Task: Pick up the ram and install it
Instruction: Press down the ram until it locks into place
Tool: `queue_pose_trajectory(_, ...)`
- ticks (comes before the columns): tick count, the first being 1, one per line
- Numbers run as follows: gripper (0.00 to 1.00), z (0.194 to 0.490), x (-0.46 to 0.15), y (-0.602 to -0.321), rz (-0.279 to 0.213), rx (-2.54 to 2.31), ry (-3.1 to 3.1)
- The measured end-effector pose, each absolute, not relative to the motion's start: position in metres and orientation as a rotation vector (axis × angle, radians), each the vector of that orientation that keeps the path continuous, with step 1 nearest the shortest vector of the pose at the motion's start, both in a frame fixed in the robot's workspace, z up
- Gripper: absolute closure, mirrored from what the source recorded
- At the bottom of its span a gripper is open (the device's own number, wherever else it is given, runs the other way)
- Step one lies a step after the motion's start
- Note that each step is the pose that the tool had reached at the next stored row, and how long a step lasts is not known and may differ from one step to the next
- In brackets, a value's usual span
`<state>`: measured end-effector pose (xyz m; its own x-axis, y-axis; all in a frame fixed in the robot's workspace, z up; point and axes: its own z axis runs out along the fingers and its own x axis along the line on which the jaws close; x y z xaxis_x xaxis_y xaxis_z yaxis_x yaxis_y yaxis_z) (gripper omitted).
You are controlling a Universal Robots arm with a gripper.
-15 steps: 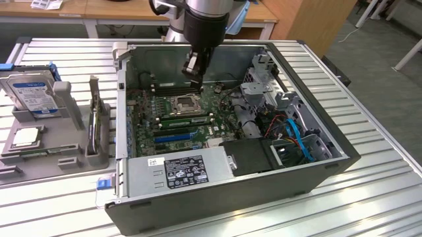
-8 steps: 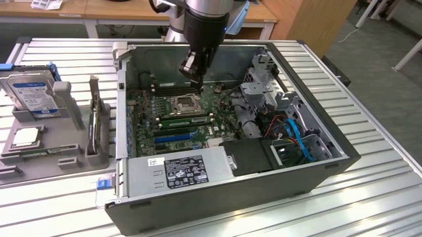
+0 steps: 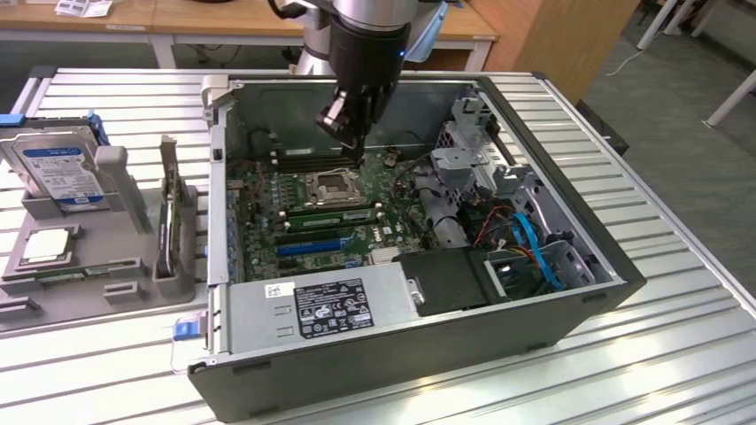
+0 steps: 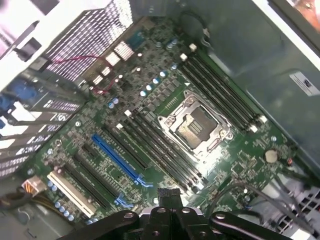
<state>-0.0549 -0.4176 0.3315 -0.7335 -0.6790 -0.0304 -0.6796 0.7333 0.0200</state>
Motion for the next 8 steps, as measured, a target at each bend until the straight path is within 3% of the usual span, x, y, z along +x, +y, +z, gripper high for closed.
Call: queue_pose_trajectory(8,0.90,0.3312,-0.0549,-0.4176,0.044,-0.959,2.967)
